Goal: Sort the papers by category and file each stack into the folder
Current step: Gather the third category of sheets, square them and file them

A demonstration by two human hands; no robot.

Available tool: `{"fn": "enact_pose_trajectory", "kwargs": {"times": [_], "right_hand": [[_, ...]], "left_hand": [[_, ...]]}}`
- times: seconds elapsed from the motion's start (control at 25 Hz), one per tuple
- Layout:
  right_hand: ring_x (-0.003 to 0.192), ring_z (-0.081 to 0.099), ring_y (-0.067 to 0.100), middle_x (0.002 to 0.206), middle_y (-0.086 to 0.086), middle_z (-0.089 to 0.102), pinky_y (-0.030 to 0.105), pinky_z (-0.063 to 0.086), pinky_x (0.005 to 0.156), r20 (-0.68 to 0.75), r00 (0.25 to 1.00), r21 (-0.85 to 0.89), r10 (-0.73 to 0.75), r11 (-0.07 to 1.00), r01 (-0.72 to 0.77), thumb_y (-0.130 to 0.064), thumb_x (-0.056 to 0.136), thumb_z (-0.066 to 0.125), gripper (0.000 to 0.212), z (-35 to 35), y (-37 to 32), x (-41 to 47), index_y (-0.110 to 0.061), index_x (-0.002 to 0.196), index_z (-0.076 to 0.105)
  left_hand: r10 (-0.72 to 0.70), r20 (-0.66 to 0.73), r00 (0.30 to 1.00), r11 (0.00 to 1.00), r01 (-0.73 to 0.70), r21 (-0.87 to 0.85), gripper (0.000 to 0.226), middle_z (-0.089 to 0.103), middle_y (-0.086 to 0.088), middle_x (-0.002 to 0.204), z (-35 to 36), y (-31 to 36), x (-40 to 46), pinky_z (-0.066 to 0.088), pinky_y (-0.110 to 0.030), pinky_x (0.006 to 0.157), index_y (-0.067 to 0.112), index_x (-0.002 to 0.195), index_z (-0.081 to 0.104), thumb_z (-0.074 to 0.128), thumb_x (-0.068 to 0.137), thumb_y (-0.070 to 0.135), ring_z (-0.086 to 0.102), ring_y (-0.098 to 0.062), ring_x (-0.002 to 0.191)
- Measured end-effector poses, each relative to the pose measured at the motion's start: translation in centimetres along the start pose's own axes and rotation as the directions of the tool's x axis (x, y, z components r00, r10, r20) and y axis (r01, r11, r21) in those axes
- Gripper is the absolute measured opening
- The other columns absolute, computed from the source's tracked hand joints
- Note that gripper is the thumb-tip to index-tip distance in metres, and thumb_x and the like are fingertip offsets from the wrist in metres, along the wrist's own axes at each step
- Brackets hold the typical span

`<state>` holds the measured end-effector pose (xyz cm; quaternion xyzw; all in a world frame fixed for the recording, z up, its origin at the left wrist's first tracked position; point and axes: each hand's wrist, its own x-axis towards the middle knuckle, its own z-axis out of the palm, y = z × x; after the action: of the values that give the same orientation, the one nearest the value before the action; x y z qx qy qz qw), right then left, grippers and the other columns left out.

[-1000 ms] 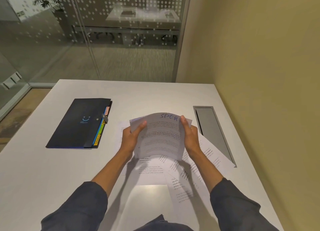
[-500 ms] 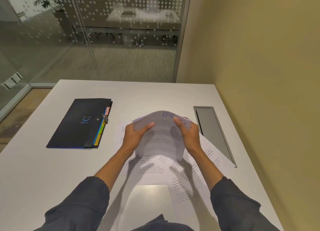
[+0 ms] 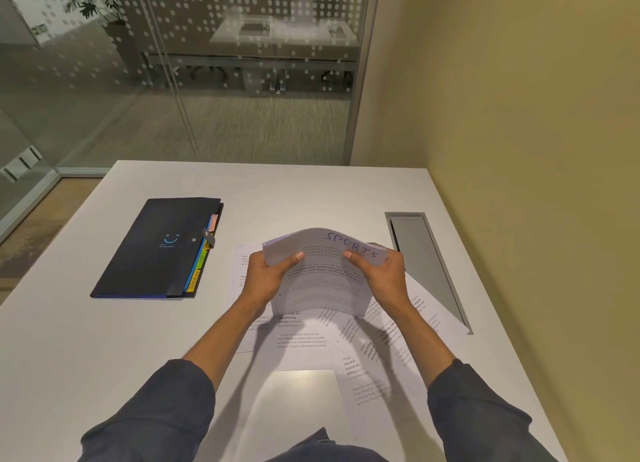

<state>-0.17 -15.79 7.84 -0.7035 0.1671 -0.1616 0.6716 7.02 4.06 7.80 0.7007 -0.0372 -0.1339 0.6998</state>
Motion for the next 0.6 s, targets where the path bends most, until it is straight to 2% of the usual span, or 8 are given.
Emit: {"fn": "enact_pose_trajectory", "kwargs": {"times": [0.32,0.48,0.6], "right_hand": [[0.079,0.073,0.014,0.087,0.003,0.077,0.021,0.055,0.066,-0.017,1.000,0.027,-0.024,0.999,0.024,-0.015,0.080,0.081,0.017,-0.4,-0.1,0.0,-0.010,0.095,0.076],[0.085,0.073,0.017,0.093,0.003,0.077,0.029,0.059,0.074,0.007,1.000,-0.012,0.020,1.000,-0.020,-0.018,0.078,0.083,0.026,-0.5,0.7,0.3,-0.011,0.101,0.075],[0.084,0.073,0.019,0.091,0.003,0.077,0.029,0.057,0.071,-0.011,1.000,-0.018,0.028,0.999,-0.029,-0.017,0.079,0.081,0.022,-0.7,0.9,0.1,-0.010,0.100,0.075]], "left_hand": [[0.031,-0.015,0.999,0.999,-0.032,-0.018,0.014,0.075,0.012,0.081,0.2,0.2,0.0,0.053,-0.020,0.065,0.028,0.090,0.070,0.074,0.082,0.017,0.069,-0.001,0.073],[0.003,-0.005,1.000,1.000,-0.003,0.001,0.019,0.074,0.015,0.079,0.0,-0.4,-0.1,0.052,-0.024,0.068,0.028,0.090,0.069,0.075,0.081,0.012,0.068,0.002,0.071],[0.009,-0.003,1.000,1.000,-0.009,0.004,0.019,0.074,0.016,0.080,-0.1,-0.8,-0.3,0.053,-0.026,0.070,0.029,0.092,0.068,0.073,0.084,0.012,0.068,0.003,0.071]]}}
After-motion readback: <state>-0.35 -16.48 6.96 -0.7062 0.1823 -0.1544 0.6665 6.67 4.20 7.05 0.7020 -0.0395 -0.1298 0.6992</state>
